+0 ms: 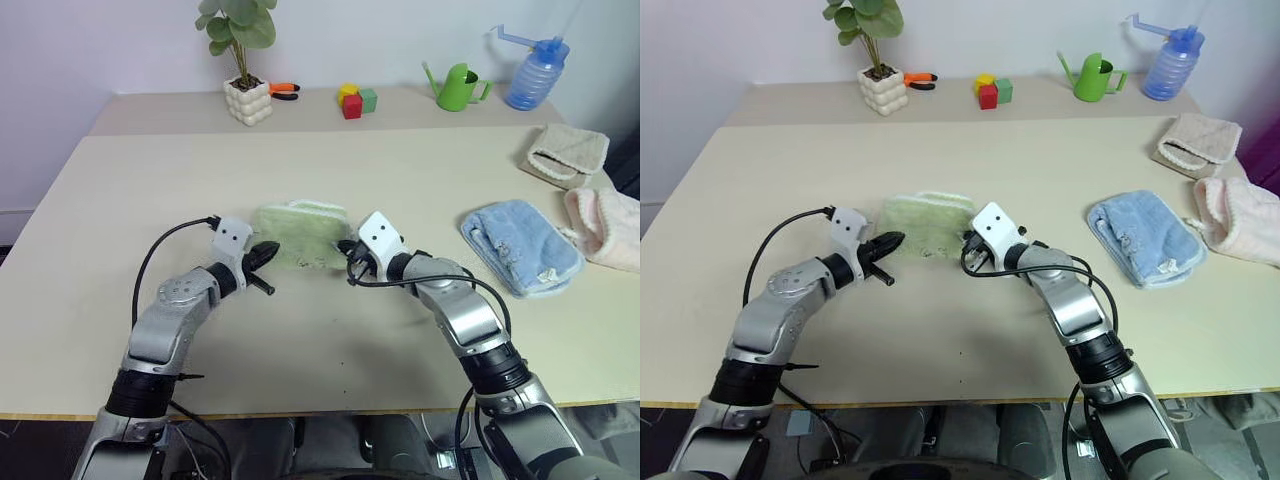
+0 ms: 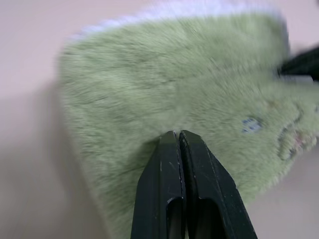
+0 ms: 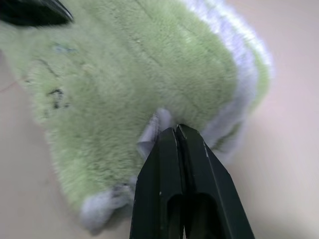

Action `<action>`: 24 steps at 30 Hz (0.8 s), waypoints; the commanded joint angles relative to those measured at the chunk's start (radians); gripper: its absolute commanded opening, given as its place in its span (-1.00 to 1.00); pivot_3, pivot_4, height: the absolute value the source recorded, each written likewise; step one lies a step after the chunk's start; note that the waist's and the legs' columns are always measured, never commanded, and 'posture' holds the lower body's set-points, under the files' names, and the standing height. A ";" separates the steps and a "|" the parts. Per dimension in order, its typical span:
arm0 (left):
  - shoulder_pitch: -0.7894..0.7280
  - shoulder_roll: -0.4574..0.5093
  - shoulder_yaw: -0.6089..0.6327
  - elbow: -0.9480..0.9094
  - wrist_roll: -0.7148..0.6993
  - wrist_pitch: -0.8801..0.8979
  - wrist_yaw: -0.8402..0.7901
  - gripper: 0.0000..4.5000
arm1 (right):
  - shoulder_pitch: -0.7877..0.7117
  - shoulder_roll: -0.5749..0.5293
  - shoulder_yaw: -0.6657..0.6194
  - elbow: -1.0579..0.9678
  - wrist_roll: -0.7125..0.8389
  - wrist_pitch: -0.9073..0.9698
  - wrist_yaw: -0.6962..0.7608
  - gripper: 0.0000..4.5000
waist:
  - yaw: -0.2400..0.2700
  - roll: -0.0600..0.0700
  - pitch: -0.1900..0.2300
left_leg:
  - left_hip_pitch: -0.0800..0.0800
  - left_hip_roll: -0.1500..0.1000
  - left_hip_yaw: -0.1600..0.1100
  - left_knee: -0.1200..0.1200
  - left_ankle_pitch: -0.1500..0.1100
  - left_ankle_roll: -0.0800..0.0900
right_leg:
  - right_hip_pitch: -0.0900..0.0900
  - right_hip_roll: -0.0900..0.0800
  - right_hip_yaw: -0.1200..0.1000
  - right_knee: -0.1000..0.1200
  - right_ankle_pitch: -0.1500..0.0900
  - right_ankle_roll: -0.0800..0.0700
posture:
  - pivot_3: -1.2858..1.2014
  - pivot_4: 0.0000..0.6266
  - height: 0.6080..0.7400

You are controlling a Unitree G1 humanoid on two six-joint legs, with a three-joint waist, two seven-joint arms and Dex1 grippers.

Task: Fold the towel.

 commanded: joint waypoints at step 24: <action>-0.234 -0.083 0.170 0.239 -0.309 0.453 0.019 0.87 | 0.093 -0.168 0.005 -0.267 0.025 -0.168 0.174 1.00 | 0.002 -0.001 0.000 | 0.000 0.000 0.000 0.001 0.003 -0.005 | 0.001 0.000 -0.001 0.000 0.000 0.000 | 0.03 -0.52 0.88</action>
